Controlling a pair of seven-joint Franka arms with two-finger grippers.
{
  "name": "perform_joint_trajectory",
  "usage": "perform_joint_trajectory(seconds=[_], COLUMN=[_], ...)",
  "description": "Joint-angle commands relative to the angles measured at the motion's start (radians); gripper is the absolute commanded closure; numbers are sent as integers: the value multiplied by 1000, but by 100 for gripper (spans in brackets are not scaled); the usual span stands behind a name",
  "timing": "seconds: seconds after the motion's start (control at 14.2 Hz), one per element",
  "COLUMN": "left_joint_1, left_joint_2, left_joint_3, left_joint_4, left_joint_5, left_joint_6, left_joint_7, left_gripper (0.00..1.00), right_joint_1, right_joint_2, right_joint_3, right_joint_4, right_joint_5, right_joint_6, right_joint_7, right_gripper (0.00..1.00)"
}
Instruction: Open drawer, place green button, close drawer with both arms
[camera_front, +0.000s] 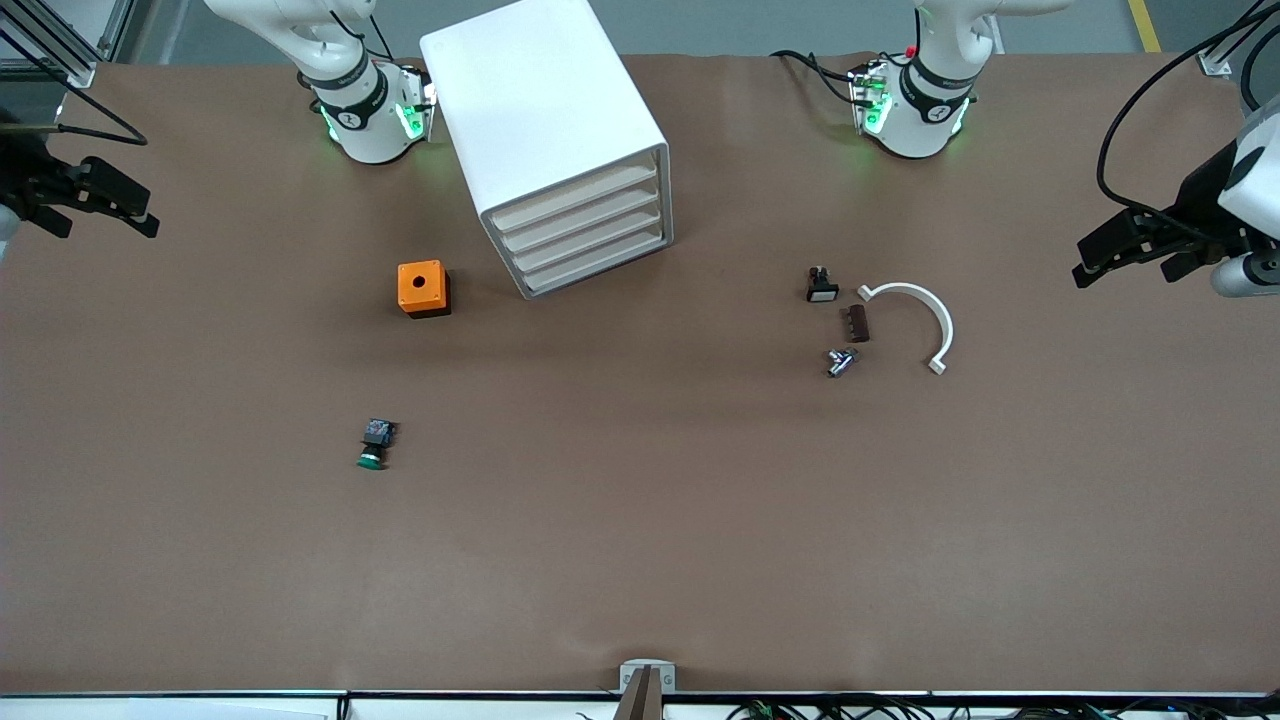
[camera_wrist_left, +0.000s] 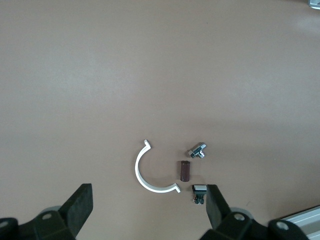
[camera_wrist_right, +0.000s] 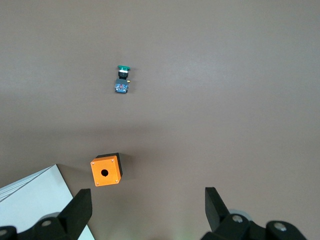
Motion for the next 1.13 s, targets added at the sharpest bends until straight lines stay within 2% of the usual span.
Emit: perform_joint_trajectory(seconds=[0.0, 0.57, 1.06], left_joint_1=[3, 12, -9], left_joint_2=[-13, 28, 204], left_joint_3=[-7, 4, -5], left_joint_4=[-5, -1, -1], left_joint_5=[22, 25, 26], left_joint_6=[-7, 9, 36], left_joint_7=[22, 2, -1], left_gripper=[0, 0, 0], right_joint_1=[-10, -10, -10], right_joint_2=[-28, -27, -27], right_joint_3=[8, 8, 8], right_joint_4=[-26, -26, -26], right_joint_5=[-10, -10, -10], right_joint_6=[4, 4, 4], right_joint_7=[8, 8, 8], right_gripper=[0, 0, 0])
